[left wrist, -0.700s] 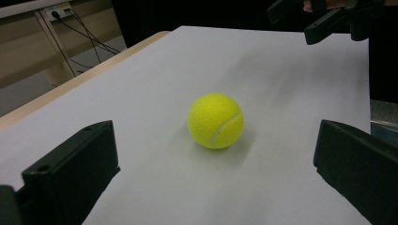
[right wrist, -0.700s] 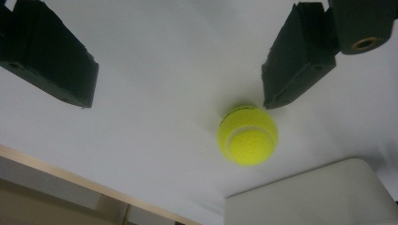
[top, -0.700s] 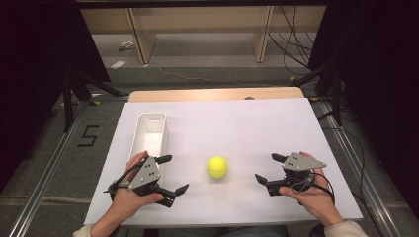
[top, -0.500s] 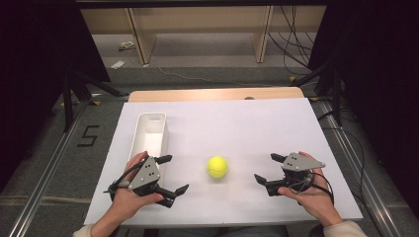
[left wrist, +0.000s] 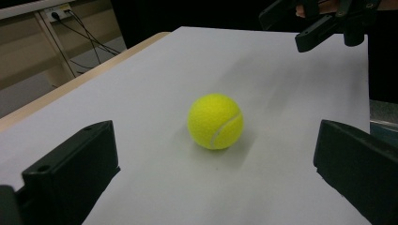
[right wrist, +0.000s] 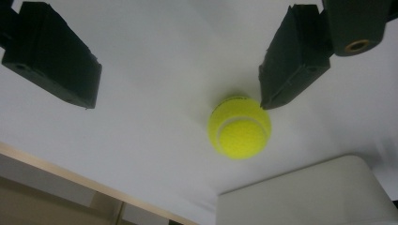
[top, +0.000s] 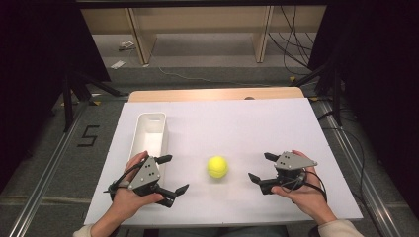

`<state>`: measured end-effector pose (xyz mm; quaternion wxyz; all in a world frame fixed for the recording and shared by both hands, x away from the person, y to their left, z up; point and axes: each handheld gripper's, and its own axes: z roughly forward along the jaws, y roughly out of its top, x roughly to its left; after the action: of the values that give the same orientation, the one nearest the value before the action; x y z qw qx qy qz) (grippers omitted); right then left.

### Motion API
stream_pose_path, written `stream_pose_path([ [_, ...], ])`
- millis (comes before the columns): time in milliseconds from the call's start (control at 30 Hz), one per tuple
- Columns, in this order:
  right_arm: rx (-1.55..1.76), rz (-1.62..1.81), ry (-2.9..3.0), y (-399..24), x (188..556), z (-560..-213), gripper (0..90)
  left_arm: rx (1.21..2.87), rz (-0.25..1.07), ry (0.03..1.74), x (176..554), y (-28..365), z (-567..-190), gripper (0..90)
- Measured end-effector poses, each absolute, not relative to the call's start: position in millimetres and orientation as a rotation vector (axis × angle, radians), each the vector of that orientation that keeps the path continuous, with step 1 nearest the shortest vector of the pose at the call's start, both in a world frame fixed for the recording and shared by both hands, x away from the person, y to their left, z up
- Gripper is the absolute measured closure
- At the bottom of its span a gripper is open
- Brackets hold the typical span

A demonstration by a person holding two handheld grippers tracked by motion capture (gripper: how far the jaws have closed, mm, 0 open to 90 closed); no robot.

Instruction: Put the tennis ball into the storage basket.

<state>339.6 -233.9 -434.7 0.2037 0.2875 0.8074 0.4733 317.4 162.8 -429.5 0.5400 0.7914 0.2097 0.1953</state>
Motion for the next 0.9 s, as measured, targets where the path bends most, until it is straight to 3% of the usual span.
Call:
stream_pose_path([
  [900, 0.783, 1.335, 2.283, -214, 347, -437, 15.0, 1.882, 0.462, 0.496, 318, 163, -429, 0.0],
])
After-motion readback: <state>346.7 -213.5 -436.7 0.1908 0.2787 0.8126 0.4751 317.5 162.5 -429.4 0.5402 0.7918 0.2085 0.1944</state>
